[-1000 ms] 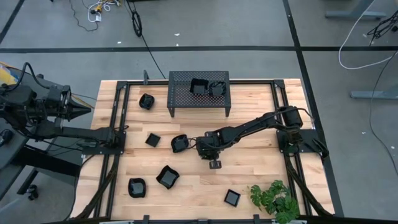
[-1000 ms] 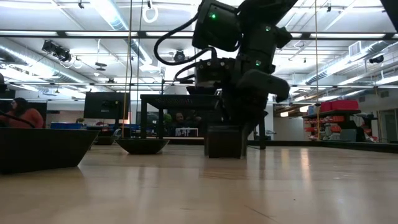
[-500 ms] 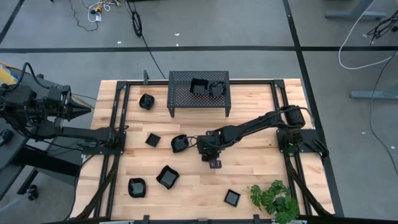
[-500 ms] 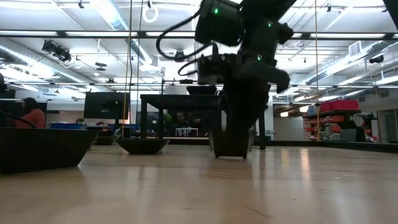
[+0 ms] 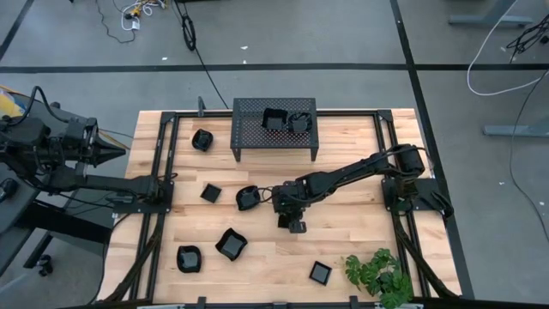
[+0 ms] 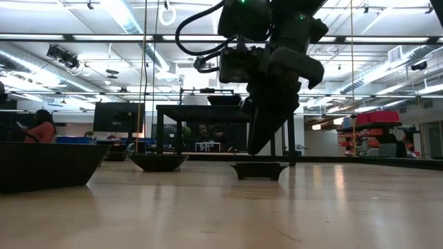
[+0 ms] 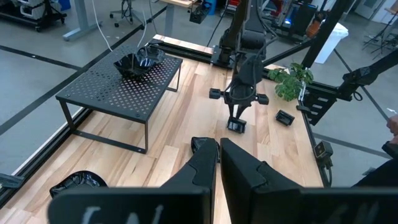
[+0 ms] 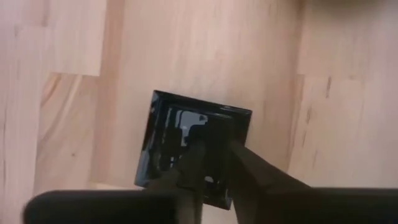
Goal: Pick & Place Mini shaped plates
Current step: Put the square plate on the shelf
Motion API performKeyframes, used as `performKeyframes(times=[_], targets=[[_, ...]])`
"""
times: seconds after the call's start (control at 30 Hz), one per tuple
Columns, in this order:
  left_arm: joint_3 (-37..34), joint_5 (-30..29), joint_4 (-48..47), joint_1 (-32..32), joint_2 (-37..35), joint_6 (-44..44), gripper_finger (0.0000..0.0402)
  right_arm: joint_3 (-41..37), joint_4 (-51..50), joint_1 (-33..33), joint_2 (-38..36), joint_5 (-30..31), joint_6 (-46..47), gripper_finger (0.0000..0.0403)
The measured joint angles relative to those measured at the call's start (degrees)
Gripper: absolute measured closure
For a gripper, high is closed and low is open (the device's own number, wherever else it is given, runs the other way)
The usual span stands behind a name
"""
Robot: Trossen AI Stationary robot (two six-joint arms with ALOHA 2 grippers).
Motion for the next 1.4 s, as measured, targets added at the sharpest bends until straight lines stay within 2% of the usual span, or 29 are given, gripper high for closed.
performKeyframes(times=[0.3,0.53,1.0,1.4], targets=[[0.00,0.00,0.00,0.00,0.00,0.00,0.0376,0.00,-0.05,-0.44,0.71,3.50,1.78,0.0236],[0.00,0.00,-0.01,0.00,0.04,0.00,0.0376,-0.64,2.02,-0.44,1.18,3.48,2.23,0.0208],[0.00,0.00,0.01,0.00,0.04,0.00,0.0376,-4.31,3.24,-0.55,1.14,2.76,3.72,0.0211],[0.00,0.00,-0.01,-0.01,0.04,0.00,0.0376,-4.33,3.18,-0.66,1.14,2.02,3.71,0.0294]])
